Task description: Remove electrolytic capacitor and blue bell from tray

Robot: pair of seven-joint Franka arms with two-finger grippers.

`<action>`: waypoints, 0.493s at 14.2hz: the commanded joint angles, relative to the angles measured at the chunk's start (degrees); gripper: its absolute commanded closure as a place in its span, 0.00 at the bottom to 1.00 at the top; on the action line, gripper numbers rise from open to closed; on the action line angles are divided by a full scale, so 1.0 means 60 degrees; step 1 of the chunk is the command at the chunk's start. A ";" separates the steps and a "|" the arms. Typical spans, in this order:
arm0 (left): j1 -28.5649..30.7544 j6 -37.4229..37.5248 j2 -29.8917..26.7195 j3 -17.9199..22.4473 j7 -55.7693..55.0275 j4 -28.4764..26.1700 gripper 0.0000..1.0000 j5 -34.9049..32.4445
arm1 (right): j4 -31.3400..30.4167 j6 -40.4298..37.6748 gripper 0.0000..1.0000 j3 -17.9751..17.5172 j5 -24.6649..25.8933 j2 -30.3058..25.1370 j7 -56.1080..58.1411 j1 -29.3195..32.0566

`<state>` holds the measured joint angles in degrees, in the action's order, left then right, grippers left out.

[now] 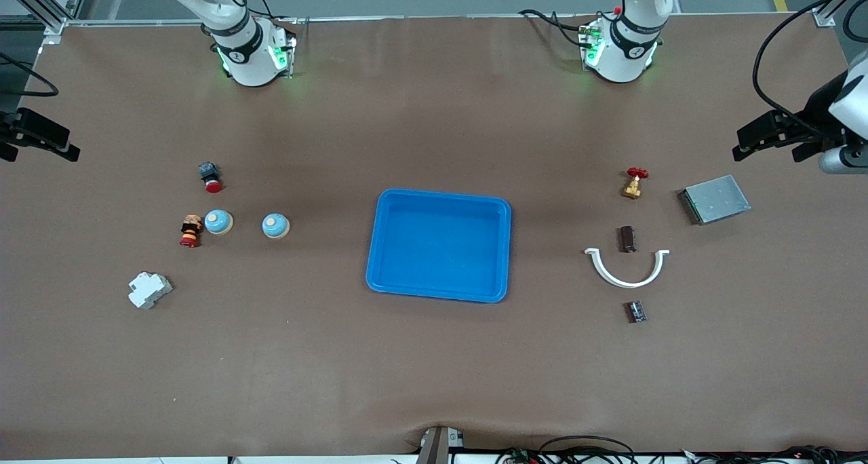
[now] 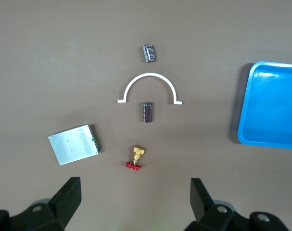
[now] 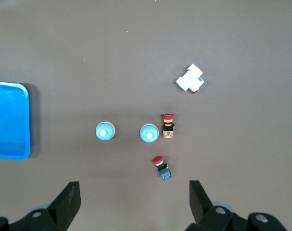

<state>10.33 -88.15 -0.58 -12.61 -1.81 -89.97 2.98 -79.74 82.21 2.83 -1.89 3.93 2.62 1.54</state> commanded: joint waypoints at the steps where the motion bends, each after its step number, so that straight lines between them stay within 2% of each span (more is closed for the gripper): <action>1: 0.0065 0.0088 -0.0692 -0.0022 0.0126 -0.0691 0.00 0.0089 | 0.0018 0.0009 0.00 -0.0105 -0.0066 -0.0143 0.0077 0.0125; 7: 0.0021 -0.0176 -0.1191 -0.0240 0.0243 -0.1512 0.00 0.0074 | 0.0018 0.0155 0.00 -0.0134 -0.0080 -0.0143 0.0033 0.0096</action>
<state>10.23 -87.82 -5.08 -12.91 -1.46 -95.62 2.98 -79.72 83.26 2.68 -1.90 3.93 2.62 1.54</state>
